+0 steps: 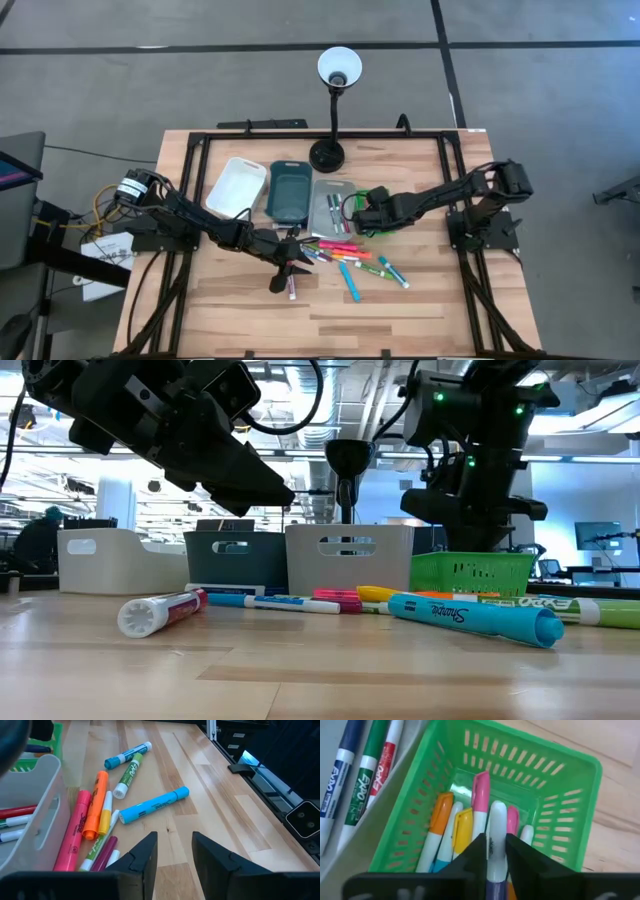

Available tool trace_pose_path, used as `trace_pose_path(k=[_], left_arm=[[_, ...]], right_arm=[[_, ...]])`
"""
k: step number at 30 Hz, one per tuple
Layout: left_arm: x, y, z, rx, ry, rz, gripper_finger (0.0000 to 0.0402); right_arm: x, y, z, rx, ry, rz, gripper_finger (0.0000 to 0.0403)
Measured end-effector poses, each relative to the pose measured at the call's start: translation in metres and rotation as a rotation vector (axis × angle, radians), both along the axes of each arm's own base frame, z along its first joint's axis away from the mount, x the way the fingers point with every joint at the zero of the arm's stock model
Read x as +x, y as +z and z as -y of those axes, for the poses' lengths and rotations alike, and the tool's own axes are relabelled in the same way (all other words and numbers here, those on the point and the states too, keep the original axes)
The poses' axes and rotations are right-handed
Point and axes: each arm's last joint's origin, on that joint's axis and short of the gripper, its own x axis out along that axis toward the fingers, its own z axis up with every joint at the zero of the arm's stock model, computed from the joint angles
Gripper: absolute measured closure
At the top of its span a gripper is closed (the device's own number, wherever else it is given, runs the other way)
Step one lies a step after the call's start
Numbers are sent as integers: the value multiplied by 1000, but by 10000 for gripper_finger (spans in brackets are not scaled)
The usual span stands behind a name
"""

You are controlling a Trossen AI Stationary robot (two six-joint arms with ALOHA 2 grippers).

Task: Pick & Place Markers
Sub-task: Put the small purple highlighter pen into the green bin, then put the large blue marker pen into the blue bin

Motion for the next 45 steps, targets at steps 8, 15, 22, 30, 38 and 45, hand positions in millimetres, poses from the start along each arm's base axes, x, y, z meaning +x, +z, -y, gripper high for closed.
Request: trace_pose_path(k=[8, 15, 22, 30, 38, 45], left_arm=[[0, 0, 0, 0, 0, 0, 285], [0, 0, 0, 0, 0, 0, 285], [0, 0, 0, 0, 0, 0, 285], [0, 0, 0, -1, 0, 0, 285], [0, 0, -1, 2, 2, 5, 285], [1, 0, -2, -1, 6, 4, 285]], right_arm=[[2, 10, 1, 20, 68, -7, 264], [19, 55, -27, 48, 278, 30, 245], [1, 97, -73, -53, 451, -58, 260], [-58, 103, -113, -180, 516, 138, 274], [-88, 10, -145, -119, 588, 531, 277], [-94, -18, -151, -121, 643, 471, 259]])
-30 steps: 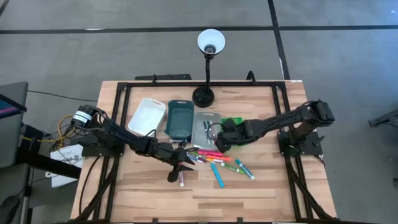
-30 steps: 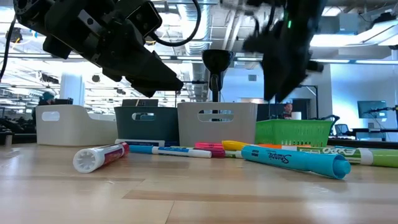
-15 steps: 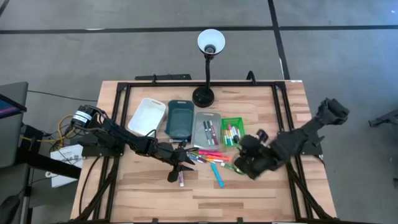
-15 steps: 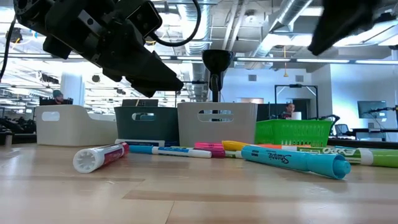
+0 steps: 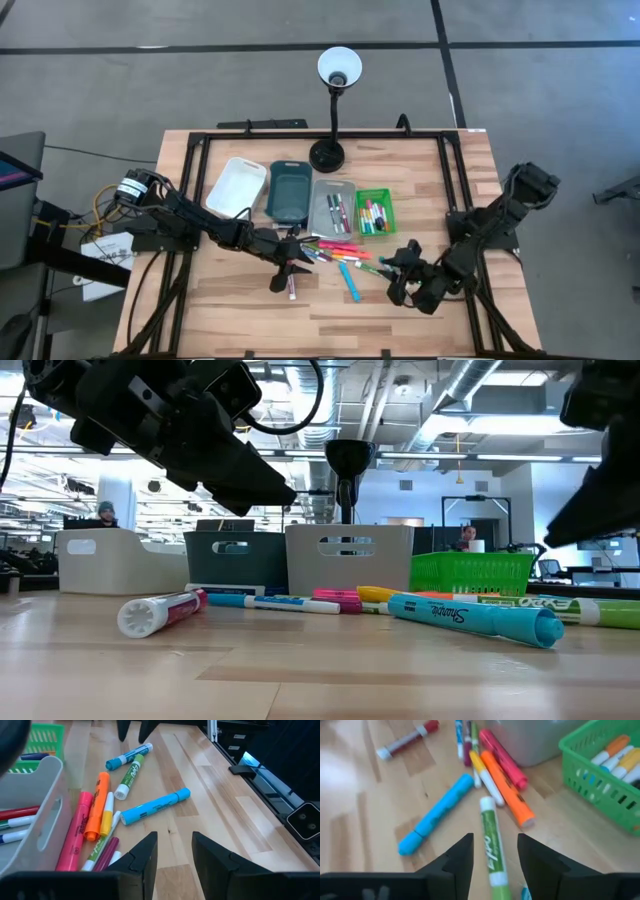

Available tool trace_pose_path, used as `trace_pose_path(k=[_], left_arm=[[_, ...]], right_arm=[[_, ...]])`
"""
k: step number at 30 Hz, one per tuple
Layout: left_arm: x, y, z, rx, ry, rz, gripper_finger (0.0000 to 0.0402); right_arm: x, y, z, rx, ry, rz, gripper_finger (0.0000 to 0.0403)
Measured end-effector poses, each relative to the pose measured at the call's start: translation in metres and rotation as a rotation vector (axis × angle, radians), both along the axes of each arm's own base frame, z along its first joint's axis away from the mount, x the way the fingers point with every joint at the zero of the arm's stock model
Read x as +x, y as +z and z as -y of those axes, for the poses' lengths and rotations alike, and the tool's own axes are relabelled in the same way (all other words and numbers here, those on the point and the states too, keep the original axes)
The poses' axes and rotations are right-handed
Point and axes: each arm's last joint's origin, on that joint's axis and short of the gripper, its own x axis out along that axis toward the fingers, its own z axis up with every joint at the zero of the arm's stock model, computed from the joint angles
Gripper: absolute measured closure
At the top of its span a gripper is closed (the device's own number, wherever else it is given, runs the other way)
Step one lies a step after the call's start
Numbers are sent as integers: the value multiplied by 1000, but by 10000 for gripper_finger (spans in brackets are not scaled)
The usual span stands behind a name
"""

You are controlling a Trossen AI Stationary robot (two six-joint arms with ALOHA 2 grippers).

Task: Pick & Place Markers
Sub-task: Put the large blue marker pen into the blue bin

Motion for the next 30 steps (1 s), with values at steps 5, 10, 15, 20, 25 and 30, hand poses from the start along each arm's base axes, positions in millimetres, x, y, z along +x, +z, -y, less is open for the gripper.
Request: trace_pose_path(k=[5, 10, 15, 20, 25, 30], left_arm=[[0, 0, 0, 0, 1, 0, 285], [0, 0, 0, 0, 0, 0, 285], [0, 0, 0, 0, 1, 0, 285], [0, 0, 0, -1, 1, 0, 285], [0, 0, 0, 0, 0, 0, 285], [0, 0, 0, -1, 0, 0, 285]], right_arm=[[-3, -5, 2, -12, 19, -73, 236], [-8, -8, 9, -52, -37, -119, 227], [-6, -14, 11, 8, -67, -168, 231], [0, -29, 9, 6, -73, -207, 237], [0, -46, 8, -42, -102, -241, 243], [1, -53, 9, -46, -179, -200, 284]])
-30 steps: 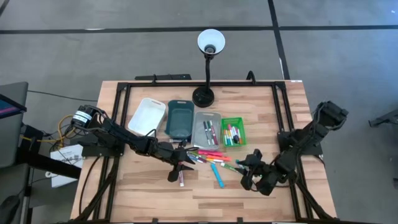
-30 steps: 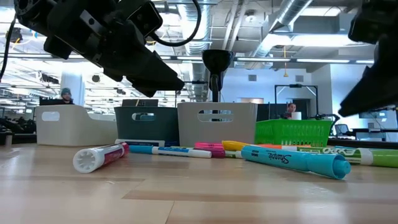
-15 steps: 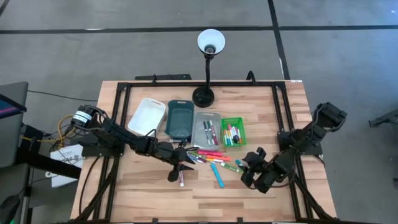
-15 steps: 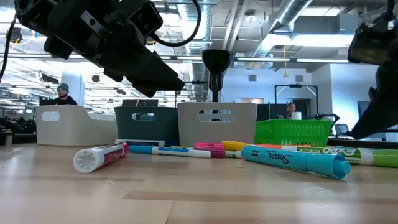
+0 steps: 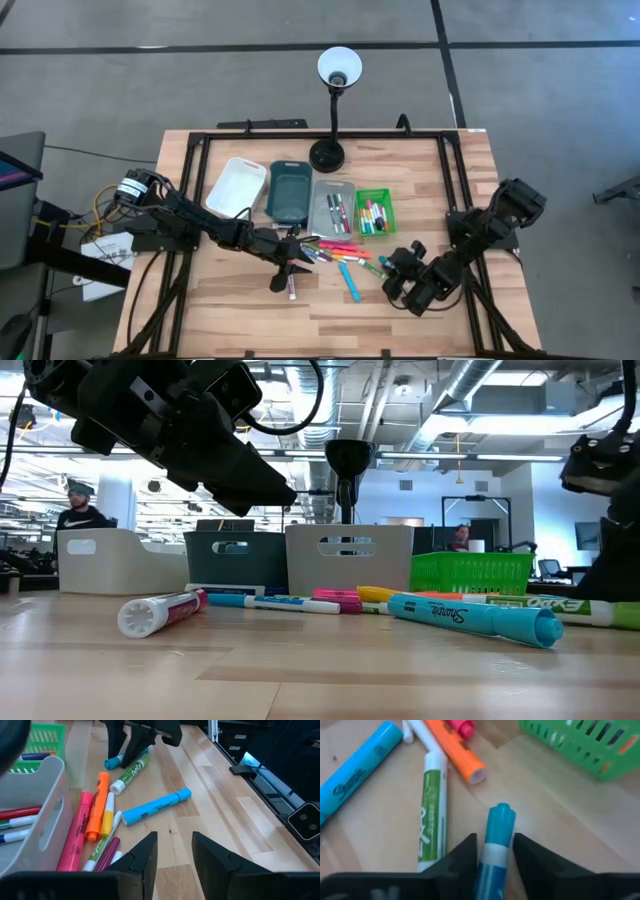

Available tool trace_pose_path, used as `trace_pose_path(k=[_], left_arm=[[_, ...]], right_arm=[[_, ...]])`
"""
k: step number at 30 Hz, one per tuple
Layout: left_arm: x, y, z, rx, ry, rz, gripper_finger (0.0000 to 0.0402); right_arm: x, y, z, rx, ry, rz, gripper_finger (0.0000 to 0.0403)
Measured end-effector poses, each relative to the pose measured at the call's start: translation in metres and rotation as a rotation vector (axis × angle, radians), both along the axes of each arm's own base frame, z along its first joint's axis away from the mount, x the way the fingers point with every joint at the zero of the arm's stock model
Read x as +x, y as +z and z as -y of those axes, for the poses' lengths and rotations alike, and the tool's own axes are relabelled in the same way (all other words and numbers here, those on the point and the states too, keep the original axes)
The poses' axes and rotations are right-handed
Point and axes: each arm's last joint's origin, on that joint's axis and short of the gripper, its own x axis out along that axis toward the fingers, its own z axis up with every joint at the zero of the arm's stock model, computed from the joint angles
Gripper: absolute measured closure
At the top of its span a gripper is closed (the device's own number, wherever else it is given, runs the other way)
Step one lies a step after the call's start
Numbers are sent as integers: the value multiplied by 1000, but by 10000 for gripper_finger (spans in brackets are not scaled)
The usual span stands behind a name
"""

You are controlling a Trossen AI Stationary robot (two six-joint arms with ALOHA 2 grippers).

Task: Pick & Place Markers
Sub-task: Put the large blue marker pen into the blue bin

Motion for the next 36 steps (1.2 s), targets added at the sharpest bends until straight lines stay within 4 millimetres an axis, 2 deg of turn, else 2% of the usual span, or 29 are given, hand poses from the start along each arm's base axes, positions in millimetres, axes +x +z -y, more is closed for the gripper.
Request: trace_pose_path(k=[4, 8, 14, 18, 22, 29, 32, 36], left_arm=[[0, 0, 0, 0, 0, 0, 285], [0, 0, 0, 0, 0, 0, 285], [0, 0, 0, 0, 0, 0, 285], [-2, 4, -1, -2, 0, 8, 285], [-11, 27, -5, 6, 23, 29, 285], [-52, 82, -24, 80, 205, 65, 285], [-67, 95, -31, 94, 244, 72, 285], [-76, 102, -33, 92, 245, 78, 285]], right_arm=[[1, 3, 0, 17, -15, 36, 354], [8, 15, -1, 39, -68, 155, 352], [38, 63, -9, 2, -4, 292, 339], [62, 94, -6, -95, -38, 422, 343], [85, 113, 4, -131, -64, 490, 348], [109, 122, 33, -91, -139, 572, 338], [119, 127, 46, -70, -169, 615, 340], [134, 139, 68, -54, -195, 722, 341]])
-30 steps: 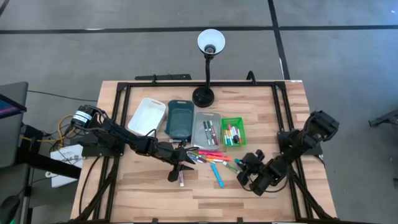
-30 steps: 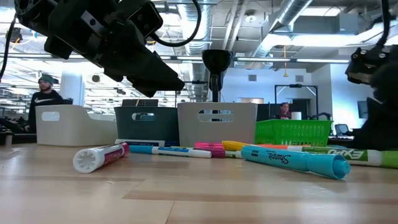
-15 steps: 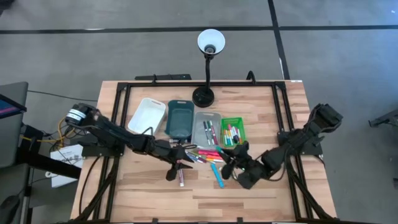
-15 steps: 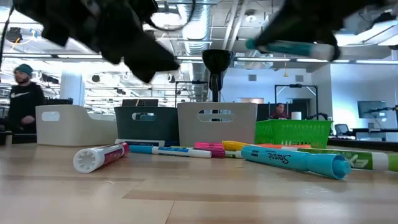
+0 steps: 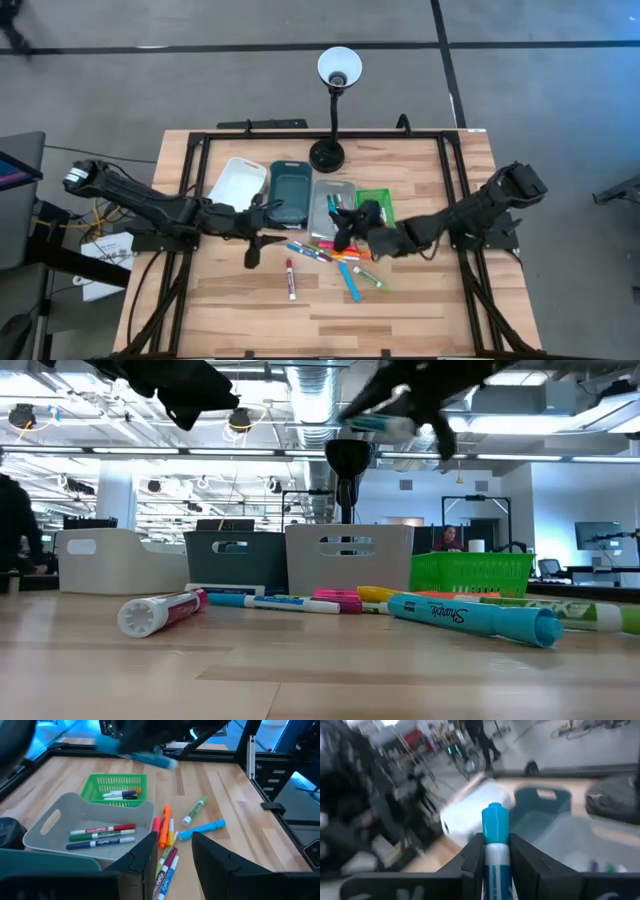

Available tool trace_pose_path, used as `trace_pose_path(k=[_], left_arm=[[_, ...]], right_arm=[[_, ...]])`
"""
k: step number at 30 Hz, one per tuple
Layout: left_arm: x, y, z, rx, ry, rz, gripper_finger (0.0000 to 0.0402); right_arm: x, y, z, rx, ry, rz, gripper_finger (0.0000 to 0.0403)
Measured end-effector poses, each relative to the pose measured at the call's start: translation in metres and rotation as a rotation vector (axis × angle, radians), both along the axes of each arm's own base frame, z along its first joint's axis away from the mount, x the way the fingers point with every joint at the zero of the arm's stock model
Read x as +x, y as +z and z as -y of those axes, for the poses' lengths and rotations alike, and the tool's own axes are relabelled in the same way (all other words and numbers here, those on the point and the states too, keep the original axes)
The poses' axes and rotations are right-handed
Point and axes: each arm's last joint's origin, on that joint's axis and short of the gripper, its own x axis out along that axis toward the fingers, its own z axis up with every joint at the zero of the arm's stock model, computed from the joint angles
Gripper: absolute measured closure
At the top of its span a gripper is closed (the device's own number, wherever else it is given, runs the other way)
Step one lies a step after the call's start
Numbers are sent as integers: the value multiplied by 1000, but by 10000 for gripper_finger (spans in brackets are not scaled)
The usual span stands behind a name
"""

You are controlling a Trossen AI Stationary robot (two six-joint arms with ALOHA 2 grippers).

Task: Pick & Place Markers
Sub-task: Put the large blue marker pen into the blue bin

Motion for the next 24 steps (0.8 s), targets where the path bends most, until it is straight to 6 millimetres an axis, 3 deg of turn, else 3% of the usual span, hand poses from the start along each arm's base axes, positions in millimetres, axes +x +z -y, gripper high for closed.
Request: trace_pose_path(k=[5, 16, 24], left_arm=[[2, -4, 1, 9, 0, -26, 285], [8, -21, 8, 23, -41, -116, 285], [7, -33, 26, 44, -122, -179, 285]], right_arm=[[29, 3, 28, 5, -1, 119, 341], [125, -10, 87, -96, 4, 20, 341], [160, -45, 118, -11, -76, -120, 341]])
